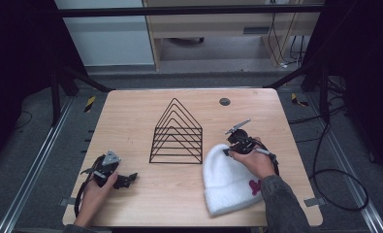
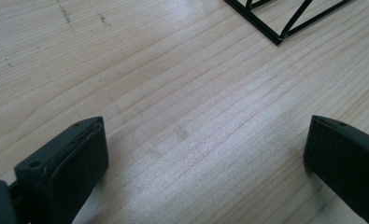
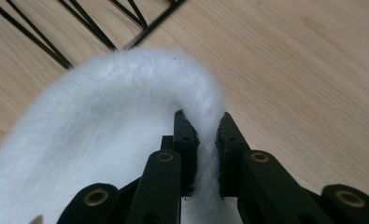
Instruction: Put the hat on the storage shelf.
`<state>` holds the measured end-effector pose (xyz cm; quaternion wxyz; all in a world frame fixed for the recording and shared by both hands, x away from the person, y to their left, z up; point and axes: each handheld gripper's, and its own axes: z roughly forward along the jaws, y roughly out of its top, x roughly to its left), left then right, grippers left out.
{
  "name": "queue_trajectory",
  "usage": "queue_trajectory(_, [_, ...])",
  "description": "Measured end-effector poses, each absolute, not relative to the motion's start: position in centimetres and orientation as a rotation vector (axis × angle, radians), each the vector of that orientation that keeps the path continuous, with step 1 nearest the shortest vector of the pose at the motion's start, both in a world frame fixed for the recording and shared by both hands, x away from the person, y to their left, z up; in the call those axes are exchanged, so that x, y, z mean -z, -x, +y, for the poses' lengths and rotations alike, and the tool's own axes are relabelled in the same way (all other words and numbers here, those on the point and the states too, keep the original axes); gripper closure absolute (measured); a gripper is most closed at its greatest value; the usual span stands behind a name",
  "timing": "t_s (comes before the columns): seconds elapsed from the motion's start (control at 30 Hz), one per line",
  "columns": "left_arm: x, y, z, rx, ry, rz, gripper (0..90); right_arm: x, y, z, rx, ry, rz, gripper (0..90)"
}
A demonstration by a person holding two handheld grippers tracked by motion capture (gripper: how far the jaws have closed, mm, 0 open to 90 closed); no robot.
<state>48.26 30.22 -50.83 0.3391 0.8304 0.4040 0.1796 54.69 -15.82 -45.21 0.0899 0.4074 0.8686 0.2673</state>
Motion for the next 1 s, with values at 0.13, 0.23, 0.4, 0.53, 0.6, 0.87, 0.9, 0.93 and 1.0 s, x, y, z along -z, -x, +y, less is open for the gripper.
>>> queue_trajectory(0.13, [50.8, -48.3, 30.2, -0.467, -2.162, 1.052, 0.0, 43.8, -53.6, -16.2, -0.859, -1.186, 2.540, 82.3])
queue_trajectory(0.23, [50.8, -48.3, 30.2, -0.468, -2.163, 1.051, 0.0, 42.4, -52.3, -16.8, -0.918, -1.146, 2.496, 82.6])
queue_trajectory(0.4, [50.8, -48.3, 30.2, -0.467, -2.164, 1.050, 0.0, 40.1, -50.1, -18.0, -0.997, -1.094, 2.423, 82.8])
queue_trajectory(0.53, [50.8, -48.4, 30.2, -0.470, -2.162, 1.053, 0.0, 38.4, -48.4, -18.8, -1.045, -1.081, 2.364, 82.9])
queue_trajectory(0.6, [50.8, -48.5, 30.2, -0.472, -2.160, 1.055, 0.0, 38.1, -48.2, -18.9, -1.057, -1.076, 2.359, 82.9])
queue_trajectory(0.87, [49.7, -47.9, 30.1, -0.507, -2.105, 1.018, 3.3, 34.7, -46.0, -18.8, -1.134, -1.020, 2.296, 83.2])
queue_trajectory(0.9, [49.4, -47.8, 30.1, -0.511, -2.100, 1.010, 3.3, 34.3, -45.8, -18.7, -1.141, -1.008, 2.289, 83.2])
queue_trajectory(0.93, [49.2, -47.8, 30.0, -0.517, -2.101, 1.003, 3.3, 33.9, -45.6, -18.6, -1.138, -0.992, 2.285, 83.2])
queue_trajectory(1.0, [48.2, -47.7, 29.8, -0.530, -2.107, 0.976, 3.3, 33.1, -45.3, -18.3, -1.141, -0.976, 2.273, 83.2])
